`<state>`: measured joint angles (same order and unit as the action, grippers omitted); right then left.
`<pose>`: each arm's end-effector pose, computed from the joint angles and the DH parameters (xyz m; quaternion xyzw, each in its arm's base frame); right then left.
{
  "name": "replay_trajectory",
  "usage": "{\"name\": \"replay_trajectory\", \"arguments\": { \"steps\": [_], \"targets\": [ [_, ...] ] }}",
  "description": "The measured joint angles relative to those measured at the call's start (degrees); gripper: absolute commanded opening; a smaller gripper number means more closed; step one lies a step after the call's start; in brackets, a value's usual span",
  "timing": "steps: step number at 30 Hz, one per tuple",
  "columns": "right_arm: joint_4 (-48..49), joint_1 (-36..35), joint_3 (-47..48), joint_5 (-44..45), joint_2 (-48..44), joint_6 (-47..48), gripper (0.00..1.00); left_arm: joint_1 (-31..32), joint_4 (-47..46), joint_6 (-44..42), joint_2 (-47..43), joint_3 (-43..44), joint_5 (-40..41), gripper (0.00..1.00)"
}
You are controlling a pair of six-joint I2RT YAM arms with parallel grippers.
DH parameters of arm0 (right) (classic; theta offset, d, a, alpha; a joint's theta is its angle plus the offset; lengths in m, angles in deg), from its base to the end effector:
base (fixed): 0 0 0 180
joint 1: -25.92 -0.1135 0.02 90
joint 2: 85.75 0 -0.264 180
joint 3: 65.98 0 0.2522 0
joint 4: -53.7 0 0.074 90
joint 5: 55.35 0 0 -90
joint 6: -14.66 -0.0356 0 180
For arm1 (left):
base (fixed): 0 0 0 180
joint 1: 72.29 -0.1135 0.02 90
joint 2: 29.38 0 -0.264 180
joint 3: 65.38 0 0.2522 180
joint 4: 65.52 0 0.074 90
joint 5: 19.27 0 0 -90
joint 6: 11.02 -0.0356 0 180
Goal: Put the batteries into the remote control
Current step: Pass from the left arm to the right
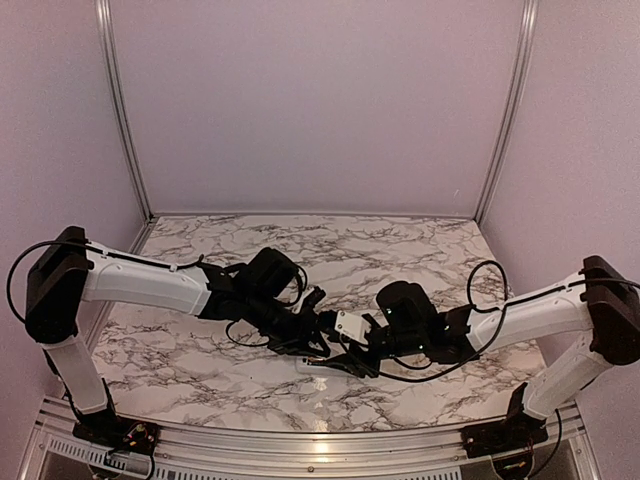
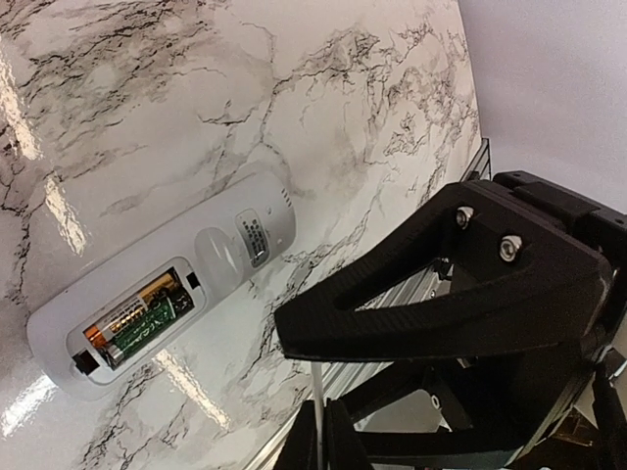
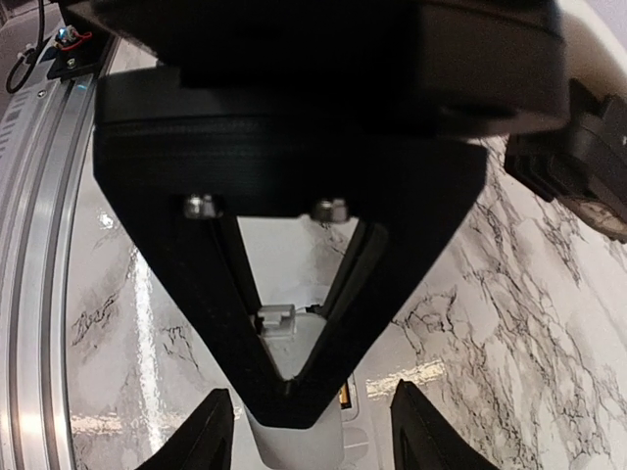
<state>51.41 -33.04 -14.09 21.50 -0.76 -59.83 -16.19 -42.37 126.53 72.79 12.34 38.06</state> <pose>0.1461 0.2585 0.1758 -0.5759 0.6710 0.2632 0.3857 0.1934 -0.3223 0.1904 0.1681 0.8846 -0.4349 0.0083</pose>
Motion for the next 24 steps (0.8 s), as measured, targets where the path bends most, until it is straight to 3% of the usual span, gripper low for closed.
{"name": "replay_trajectory", "arguments": {
  "steps": [8,14,20,24],
  "targets": [
    [-1.25,-0.09,0.63,0.63,1.4,0.79,0.39,-0.02,-1.81,0.96,-0.68,-0.85,-0.39,0.03],
    [-2.03,-0.2,0.66,0.9,1.79,0.92,0.25,-0.26,-2.4,1.25,-1.53,-0.85,-0.57,0.07],
    [-2.19,-0.28,0.72,1.25,1.79,0.98,0.22,-0.39,-3.13,1.36,-1.55,-1.2,-0.55,0.09],
    [-2.47,-0.28,1.27,1.29,1.79,0.98,0.19,-0.42,-3.17,1.2,-1.55,-1.22,-0.52,0.32]
  ]
}}
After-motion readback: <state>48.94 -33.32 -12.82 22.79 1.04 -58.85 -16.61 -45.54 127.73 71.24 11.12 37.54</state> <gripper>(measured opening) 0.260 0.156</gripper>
